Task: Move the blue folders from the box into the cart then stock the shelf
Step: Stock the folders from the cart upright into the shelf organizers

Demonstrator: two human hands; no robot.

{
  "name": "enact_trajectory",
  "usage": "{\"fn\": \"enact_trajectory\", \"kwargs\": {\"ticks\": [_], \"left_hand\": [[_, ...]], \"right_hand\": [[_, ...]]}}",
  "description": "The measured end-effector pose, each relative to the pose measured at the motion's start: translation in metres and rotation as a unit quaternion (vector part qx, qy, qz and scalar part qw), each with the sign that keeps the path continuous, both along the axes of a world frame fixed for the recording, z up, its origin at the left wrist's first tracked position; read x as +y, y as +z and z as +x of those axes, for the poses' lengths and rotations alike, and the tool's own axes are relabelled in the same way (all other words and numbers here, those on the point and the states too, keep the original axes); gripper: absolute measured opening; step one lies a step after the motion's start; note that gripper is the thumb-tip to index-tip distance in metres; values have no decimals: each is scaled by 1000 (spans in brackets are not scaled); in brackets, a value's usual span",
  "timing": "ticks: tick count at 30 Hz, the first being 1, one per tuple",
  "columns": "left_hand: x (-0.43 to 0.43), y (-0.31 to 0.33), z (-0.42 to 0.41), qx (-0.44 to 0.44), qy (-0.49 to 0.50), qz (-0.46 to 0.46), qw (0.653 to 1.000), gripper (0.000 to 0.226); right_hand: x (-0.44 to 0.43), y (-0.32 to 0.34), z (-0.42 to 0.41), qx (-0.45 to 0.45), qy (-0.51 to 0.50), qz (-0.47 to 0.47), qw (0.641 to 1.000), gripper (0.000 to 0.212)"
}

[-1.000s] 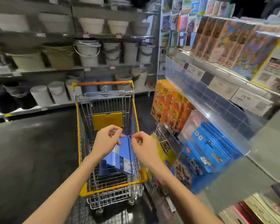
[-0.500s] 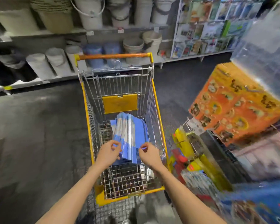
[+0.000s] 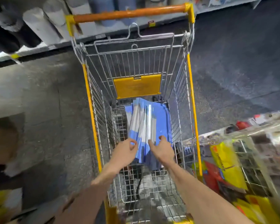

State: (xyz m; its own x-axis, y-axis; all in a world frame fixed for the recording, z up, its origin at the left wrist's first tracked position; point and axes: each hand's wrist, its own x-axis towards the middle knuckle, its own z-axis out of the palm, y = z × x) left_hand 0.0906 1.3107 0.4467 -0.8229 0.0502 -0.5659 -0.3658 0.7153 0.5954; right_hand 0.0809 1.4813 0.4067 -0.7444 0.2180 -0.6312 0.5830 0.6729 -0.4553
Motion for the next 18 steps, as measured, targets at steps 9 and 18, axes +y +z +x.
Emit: {"fn": "enact_trajectory", "kwargs": {"ticks": [9,18], "left_hand": [[-4,-66,-9,-40,63,61,995,7],[-8,-85,-12,-57,42,61,996,17]], "right_hand": [[-4,-73,-33,-39,-34,31,998,89],[16,-94,-29,-32,-96,-64,993,117]]}}
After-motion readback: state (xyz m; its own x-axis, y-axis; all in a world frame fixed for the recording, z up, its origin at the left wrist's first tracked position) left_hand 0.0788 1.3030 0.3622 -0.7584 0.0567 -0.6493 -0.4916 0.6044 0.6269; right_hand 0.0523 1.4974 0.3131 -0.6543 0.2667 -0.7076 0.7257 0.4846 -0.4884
